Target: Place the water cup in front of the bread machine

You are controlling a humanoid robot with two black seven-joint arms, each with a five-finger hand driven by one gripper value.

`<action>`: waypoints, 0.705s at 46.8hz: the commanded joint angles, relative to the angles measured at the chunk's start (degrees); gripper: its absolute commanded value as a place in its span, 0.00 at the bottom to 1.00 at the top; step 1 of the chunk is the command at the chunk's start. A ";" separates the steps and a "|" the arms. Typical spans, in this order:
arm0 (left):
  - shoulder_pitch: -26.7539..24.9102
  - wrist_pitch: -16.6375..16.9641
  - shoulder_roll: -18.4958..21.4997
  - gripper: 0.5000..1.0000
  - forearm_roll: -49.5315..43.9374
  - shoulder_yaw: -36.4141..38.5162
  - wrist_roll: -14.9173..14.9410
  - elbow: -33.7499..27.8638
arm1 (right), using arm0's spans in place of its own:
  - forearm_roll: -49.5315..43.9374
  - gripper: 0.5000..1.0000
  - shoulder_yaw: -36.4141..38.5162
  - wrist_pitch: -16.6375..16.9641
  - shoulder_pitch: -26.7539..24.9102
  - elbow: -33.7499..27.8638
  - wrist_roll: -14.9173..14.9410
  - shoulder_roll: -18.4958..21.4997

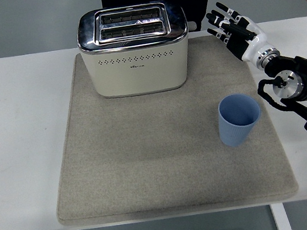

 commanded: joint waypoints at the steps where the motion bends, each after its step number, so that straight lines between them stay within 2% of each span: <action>1: 0.00 0.00 0.00 1.00 -0.08 -0.01 0.00 0.09 | 0.05 0.86 0.00 0.00 0.00 0.00 0.00 0.09; 20: 0.00 0.00 0.00 1.00 -0.08 -0.01 0.00 0.09 | 0.05 0.86 -0.08 0.18 -0.09 0.00 -0.09 -0.26; 33: 0.00 0.00 0.00 1.00 -0.08 -0.01 0.00 0.09 | 0.22 0.86 0.09 0.71 0.35 0.00 -0.18 -3.68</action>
